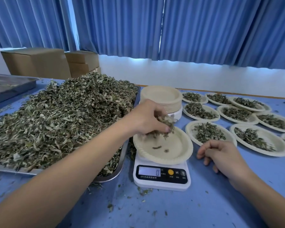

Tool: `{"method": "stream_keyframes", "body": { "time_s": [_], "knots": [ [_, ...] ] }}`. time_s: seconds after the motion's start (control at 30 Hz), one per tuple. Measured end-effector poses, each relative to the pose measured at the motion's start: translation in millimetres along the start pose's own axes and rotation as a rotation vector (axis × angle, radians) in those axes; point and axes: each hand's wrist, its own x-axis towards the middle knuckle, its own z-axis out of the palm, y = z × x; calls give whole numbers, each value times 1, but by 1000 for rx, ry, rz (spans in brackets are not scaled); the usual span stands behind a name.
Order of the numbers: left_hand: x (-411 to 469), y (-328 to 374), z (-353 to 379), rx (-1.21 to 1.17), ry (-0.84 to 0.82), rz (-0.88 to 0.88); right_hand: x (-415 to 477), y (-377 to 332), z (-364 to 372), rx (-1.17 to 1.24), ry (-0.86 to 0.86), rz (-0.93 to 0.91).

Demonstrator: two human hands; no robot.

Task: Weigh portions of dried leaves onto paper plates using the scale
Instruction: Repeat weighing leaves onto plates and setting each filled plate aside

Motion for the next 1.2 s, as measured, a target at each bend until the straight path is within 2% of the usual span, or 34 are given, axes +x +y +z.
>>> {"method": "stream_keyframes", "body": {
  "time_s": [0.07,0.13,0.23,0.3,0.37,0.5,0.57,0.63,0.77,1.0,1.2],
  "knots": [
    [0,2,4,2,-185,-44,0,0,0,7,-1,-6],
    [0,1,-4,-28,-211,-64,1,1,0,13,0,-13],
    [6,-8,-30,-33,62,-40,2,2,1,8,-3,-21],
    [10,-22,-52,76,239,-53,2,4,1,6,-8,-28],
    [14,-44,-69,234,255,-135,2,5,1,-2,-12,-32],
    [18,-84,-63,524,-127,-341,3,7,1,-10,-17,-41],
    [20,-94,-51,590,-310,-354,4,7,0,-10,-20,-46],
    [22,-98,-45,615,-365,-324,4,7,0,-13,-25,-53],
    [24,-97,-41,630,-263,-249,3,8,-1,-12,-25,-58],
    [19,-89,-42,621,-165,-295,4,8,-1,-17,-29,-68],
    [11,-65,-70,571,117,-304,3,7,-2,-14,-33,-62]
  ]
}}
